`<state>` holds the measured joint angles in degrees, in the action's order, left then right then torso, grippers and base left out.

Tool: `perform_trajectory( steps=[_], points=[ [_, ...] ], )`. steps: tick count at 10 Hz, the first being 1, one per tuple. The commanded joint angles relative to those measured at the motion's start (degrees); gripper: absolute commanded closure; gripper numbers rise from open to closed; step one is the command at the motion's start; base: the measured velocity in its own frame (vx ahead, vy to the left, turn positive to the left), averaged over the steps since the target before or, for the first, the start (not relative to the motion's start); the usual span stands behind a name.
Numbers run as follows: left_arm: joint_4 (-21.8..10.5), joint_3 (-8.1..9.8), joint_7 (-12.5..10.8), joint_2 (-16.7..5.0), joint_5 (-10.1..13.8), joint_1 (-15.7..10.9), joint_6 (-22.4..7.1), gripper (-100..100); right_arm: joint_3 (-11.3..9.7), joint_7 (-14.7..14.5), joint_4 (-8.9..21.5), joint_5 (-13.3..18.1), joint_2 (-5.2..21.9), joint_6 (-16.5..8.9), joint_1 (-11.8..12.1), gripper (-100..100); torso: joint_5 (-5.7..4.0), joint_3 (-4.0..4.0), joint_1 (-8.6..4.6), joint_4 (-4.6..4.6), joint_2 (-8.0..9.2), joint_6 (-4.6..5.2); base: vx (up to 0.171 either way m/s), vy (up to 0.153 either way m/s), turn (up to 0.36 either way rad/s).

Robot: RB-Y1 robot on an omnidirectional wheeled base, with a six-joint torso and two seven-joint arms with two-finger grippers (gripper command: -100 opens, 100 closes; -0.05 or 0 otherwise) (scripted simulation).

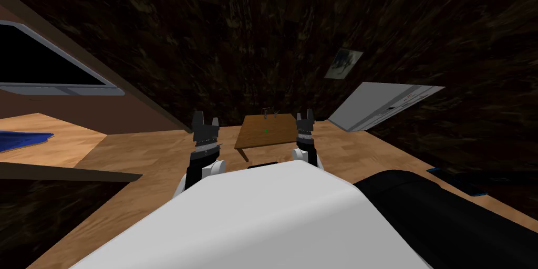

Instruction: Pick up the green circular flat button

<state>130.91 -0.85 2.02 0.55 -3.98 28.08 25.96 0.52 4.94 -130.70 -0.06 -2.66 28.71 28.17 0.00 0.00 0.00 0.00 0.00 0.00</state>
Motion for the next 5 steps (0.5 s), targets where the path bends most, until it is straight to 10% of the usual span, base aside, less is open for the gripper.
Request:
perform_trajectory(
  steps=[1,5],
  points=[
    [0.0,0.0,0.0,0.0,0.0,0.0,0.0,0,0.3,0.1,0.9,0.7,2.1,0.1,0.0,-100,0.0,0.0,0.0,0.0,0.0,0.0,-0.007,-0.01,0.078],
    [0.0,0.0,0.0,0.0,0.0,0.0,0.0,0,1.8,0.6,5.9,4.6,9.0,0.7,0.5,-100,-0.04,0.04,-0.2,0.01,0.07,-0.02,-0.019,-0.04,0.177]
  ],
)
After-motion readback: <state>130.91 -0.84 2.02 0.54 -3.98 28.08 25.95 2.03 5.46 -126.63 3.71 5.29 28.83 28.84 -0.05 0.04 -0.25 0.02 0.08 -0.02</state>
